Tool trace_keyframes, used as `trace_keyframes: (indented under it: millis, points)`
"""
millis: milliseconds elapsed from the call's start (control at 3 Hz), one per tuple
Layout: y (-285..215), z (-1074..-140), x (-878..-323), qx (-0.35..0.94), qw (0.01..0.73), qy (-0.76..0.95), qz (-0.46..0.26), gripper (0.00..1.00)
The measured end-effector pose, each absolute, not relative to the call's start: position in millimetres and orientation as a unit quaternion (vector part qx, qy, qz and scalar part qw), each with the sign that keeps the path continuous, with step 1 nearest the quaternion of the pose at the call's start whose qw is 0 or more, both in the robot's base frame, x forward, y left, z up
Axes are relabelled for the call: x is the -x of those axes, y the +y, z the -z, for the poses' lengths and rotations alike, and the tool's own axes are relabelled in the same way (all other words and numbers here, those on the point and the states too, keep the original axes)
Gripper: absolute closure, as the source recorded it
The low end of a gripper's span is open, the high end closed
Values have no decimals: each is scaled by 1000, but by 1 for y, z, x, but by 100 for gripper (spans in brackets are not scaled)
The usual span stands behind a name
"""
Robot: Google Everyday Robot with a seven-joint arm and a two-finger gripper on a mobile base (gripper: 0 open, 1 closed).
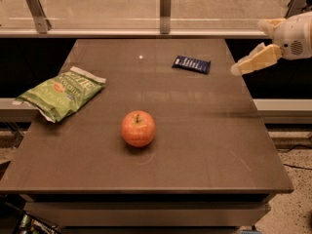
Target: Pick rxbar blueberry
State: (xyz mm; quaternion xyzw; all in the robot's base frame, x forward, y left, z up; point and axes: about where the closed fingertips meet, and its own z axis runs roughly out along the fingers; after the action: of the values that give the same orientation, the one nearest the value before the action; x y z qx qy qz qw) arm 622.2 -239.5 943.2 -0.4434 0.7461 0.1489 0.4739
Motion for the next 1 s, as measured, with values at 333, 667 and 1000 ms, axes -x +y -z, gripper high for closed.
trace_keyframes:
  millis: [333,667,1000]
  points:
    - [-242,-925,-633,431,490,739,-168,0]
    - [-243,-908,-641,420,500,735,-184,0]
    - [-241,-895,-649,414,506,730,-199,0]
